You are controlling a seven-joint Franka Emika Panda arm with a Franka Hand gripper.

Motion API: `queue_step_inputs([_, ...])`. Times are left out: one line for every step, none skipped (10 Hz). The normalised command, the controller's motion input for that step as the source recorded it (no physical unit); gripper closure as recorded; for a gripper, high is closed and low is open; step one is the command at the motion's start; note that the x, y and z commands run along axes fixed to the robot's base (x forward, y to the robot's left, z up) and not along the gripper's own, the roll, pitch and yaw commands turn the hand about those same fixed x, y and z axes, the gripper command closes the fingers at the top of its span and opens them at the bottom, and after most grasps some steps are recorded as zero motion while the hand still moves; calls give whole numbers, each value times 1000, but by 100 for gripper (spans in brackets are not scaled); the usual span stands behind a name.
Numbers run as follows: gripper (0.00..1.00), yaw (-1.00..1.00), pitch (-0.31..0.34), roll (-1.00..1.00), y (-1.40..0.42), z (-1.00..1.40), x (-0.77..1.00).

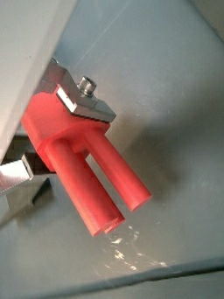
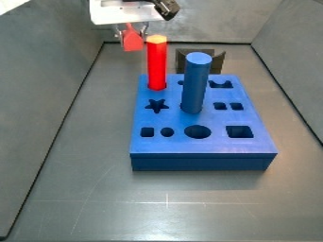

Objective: Pick up the 3 prong object. Move up. Rotate the 3 prong object. Place the 3 prong object on the fixture. Regrasp the 3 prong object. Move to above the board. Insert the 3 prong object.
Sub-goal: Rotate the 3 prong object.

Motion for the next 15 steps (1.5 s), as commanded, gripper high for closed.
queue_step_inputs([100, -944, -7, -24, 18, 3, -8])
queue_step_inputs([100, -608, -7, -24, 17, 3, -8])
queue_step_inputs([100, -408, -7, -24, 17, 3, -8])
queue_step_inputs([100, -271, -7, -24, 17, 3, -8])
queue_step_inputs([100, 0, 0, 0, 0, -817, 0])
queue_step_inputs([100, 52, -12, 3, 5, -797, 19])
queue_step_inputs([100, 52, -23, 3, 7, -722, 37])
queue_step_inputs([100, 40, -19, -4, 4, -575, 39])
queue_step_inputs([100, 31, -17, -9, 3, -449, 40])
queue_step_inputs([100, 24, -20, -14, 2, -319, 37])
queue_step_inputs([100, 20, -25, -17, 3, -190, 34])
queue_step_inputs([0, 0, 0, 0, 0, 0, 0])
queue_step_inputs([0, 0, 0, 0, 0, 1000, 0])
queue_step_inputs([0, 0, 13, -3, -2, 1000, -8])
queue_step_inputs([0, -1, 34, -5, -2, 1000, -16])
